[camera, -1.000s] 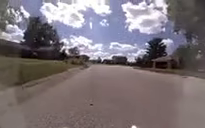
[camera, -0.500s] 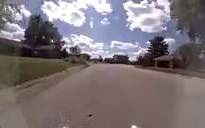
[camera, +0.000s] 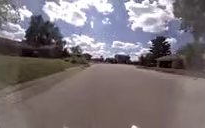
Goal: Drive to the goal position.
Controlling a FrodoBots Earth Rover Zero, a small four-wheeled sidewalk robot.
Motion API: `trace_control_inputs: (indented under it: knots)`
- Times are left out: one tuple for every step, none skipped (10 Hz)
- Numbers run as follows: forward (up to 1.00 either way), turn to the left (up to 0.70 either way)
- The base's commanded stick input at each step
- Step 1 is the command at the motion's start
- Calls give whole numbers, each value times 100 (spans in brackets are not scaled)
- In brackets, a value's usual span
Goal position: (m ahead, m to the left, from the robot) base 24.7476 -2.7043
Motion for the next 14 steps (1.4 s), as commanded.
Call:
trace_control_inputs:
  knots:
    - [85, 0]
    - [85, 0]
    - [85, 0]
    - [85, 0]
    - [85, 0]
    - [85, 0]
    - [85, 0]
    - [85, 24]
    - [85, 34]
    - [85, 15]
    - [85, 2]
    - [85, 0]
    - [85, 0]
    - [85, 0]
